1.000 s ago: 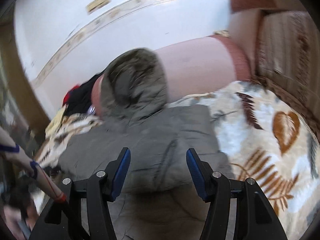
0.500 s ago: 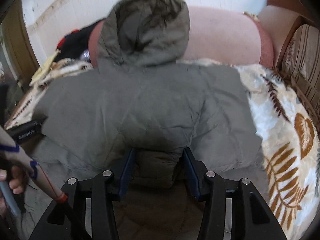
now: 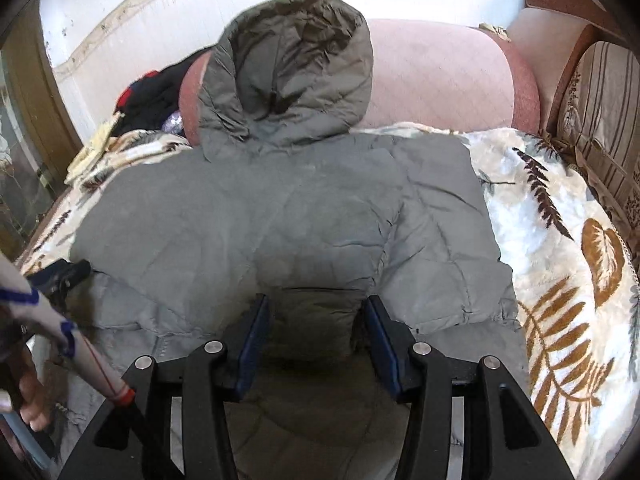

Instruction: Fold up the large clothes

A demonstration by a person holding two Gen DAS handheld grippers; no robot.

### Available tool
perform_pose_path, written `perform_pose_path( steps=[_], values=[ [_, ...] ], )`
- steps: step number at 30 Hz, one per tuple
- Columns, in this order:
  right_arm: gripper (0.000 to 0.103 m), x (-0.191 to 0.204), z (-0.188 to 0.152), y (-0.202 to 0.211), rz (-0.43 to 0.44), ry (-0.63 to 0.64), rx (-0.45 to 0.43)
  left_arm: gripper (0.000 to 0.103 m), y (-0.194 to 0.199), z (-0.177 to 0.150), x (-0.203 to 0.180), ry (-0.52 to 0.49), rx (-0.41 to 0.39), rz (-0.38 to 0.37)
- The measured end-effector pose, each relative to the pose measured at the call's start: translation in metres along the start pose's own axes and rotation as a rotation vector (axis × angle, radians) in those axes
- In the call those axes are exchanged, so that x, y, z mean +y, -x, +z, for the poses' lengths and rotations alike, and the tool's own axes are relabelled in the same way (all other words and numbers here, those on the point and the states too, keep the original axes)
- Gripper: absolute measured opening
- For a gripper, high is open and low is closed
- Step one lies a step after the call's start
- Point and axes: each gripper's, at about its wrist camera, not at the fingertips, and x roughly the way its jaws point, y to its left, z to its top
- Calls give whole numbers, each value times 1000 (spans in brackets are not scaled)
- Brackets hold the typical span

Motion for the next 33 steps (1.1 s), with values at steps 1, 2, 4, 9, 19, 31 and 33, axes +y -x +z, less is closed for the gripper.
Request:
perform_pose_path(
  steps=[1, 2, 4, 9, 19, 31, 33],
  values=[
    [53, 0, 0, 3, 2, 7, -9, 49, 5, -2, -4, -12, -9, -2],
    [53, 2, 1, 5, 0, 10, -16, 49, 11, -3, -8, -27, -19, -3],
    [53, 3, 0, 9, 6, 15, -25, 49, 21, -5, -15, -50, -37, -5],
    [53, 5, -1, 16, 11, 22, -38, 49, 41, -14, -28, -89, -66, -9],
    [53, 7, -3, 14, 26, 26, -27, 49, 42, -31, -37, -133, -42, -5],
    [53, 5, -8, 23, 43, -3, -1, 49, 32, -68, -24, -92, 99, -44],
    [53, 6, -11, 32, 43, 0, -11, 49, 44, -78, -19, -100, 88, -45]
  ],
)
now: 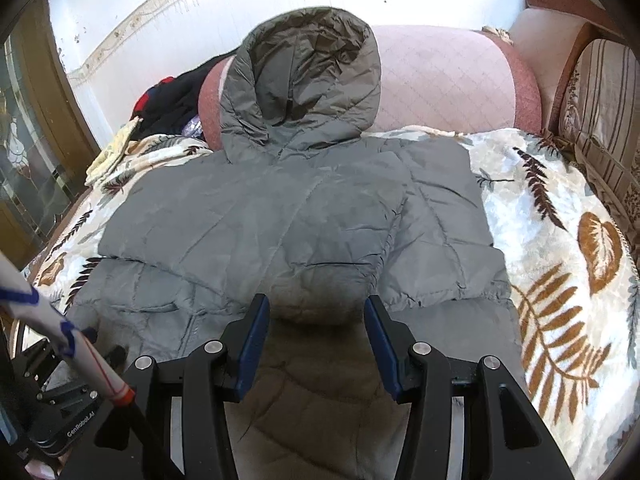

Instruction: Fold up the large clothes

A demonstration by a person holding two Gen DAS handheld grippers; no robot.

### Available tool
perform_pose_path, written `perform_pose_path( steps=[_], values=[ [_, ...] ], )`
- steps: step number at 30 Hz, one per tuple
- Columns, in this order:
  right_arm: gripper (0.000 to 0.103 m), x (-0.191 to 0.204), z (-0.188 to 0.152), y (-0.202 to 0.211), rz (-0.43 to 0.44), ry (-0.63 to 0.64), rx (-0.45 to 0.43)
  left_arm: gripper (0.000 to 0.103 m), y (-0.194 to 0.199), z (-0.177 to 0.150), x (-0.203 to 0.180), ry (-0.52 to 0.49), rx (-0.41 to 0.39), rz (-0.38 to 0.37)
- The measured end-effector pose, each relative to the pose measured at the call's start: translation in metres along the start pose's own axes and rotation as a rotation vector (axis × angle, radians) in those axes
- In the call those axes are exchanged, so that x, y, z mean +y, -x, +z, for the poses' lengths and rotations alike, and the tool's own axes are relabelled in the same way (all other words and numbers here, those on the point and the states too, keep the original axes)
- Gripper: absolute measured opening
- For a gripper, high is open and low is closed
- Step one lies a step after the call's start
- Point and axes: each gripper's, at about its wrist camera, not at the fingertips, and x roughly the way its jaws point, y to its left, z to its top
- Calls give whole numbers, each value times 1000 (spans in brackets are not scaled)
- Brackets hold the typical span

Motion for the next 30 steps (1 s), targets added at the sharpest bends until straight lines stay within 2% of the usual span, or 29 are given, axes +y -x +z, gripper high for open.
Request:
perform_pose_path(
  steps=[7, 13, 17, 23, 30],
  values=[
    [53, 21, -31, 18, 43, 29, 40, 49, 39, -49, 32, -6, -17, 32],
    [53, 56, -70, 23, 77, 60, 108, 52, 54, -92, 66, 47, 8, 52],
    [53, 76, -92, 31, 95, 47, 119, 53, 62, -104, 75, 56, -12, 47],
    [53, 99, -124, 46, 32, 108, 93, 53, 75, -116, 80, 55, -52, 47],
    [53, 104, -150, 61, -21, 129, 56, 53, 84, -118, 77, 51, -102, 29]
  ],
)
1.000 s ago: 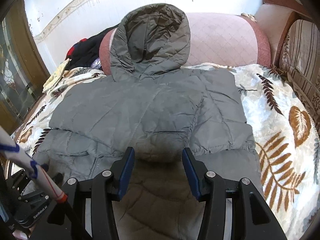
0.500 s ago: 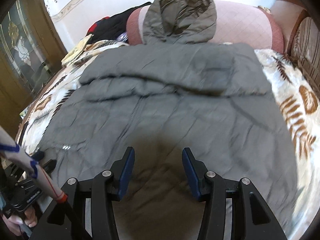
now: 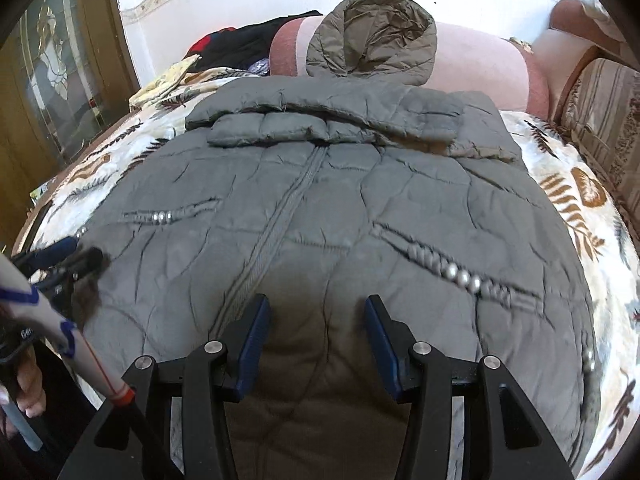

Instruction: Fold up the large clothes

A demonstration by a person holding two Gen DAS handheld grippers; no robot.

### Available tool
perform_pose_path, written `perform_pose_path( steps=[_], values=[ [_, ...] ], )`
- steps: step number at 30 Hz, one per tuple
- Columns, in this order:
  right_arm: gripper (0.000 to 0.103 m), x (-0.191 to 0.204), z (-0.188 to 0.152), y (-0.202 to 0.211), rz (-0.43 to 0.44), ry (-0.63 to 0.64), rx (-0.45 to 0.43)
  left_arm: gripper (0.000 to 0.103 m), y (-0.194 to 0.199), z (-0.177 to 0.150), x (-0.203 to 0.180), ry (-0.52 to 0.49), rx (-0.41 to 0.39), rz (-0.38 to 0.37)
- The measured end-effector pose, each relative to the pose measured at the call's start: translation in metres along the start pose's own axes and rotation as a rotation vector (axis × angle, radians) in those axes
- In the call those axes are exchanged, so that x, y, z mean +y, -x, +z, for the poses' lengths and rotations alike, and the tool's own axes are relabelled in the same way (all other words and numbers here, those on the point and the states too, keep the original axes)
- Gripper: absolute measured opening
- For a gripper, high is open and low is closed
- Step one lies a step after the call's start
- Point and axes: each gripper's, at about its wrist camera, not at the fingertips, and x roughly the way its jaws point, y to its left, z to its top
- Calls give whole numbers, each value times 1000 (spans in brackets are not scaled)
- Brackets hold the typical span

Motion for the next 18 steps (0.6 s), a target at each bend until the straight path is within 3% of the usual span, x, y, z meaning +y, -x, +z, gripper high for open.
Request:
perform_pose_path(
  steps=[18],
  values=[
    [54, 8, -21, 12, -42, 10, -22, 57, -5, -7, -16, -70, 8, 4]
  ],
)
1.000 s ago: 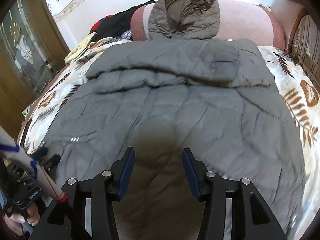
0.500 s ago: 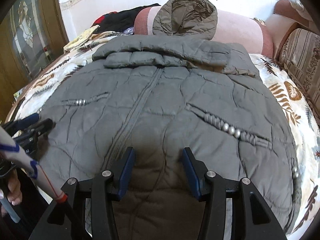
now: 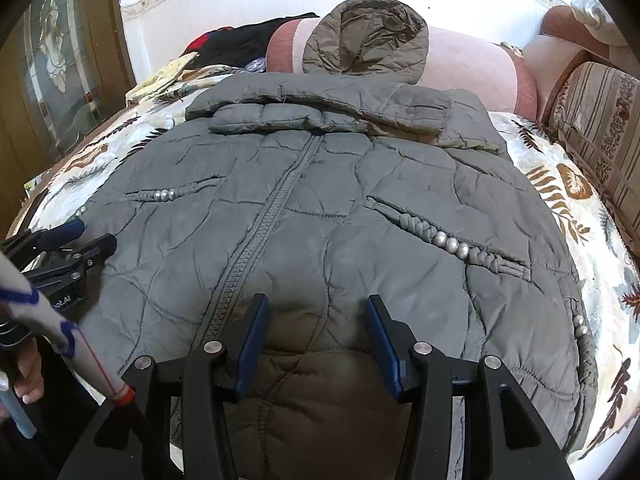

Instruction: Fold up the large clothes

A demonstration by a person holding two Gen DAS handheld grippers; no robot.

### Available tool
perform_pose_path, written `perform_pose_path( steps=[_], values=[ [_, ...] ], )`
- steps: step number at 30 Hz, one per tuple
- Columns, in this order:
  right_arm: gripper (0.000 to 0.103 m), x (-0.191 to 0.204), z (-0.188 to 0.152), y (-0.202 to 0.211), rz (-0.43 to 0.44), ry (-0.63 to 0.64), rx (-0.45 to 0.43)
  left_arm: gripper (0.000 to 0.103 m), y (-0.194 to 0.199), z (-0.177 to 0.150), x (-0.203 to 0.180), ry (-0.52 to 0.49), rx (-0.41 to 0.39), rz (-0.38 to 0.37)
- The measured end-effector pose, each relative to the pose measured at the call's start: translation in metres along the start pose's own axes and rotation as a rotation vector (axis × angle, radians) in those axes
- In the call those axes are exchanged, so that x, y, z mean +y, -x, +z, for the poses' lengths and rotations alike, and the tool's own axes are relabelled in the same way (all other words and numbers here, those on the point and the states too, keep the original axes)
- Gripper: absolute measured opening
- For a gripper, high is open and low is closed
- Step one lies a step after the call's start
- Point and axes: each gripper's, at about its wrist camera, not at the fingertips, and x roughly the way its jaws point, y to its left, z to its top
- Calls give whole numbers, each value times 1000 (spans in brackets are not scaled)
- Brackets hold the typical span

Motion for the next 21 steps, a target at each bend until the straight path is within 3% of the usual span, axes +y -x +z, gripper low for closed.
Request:
perform_pose_path(
  steps=[3, 10, 21],
  values=[
    [54, -3, 0, 7, 8, -21, -27, 57, 6, 0, 1, 4, -16, 10],
    [54, 4, -11, 6, -7, 2, 20, 58, 5, -7, -4, -13, 25, 20],
    [54, -1, -30, 28, 8, -28, -3, 60, 24, -20, -9, -8, 24, 29]
  ],
)
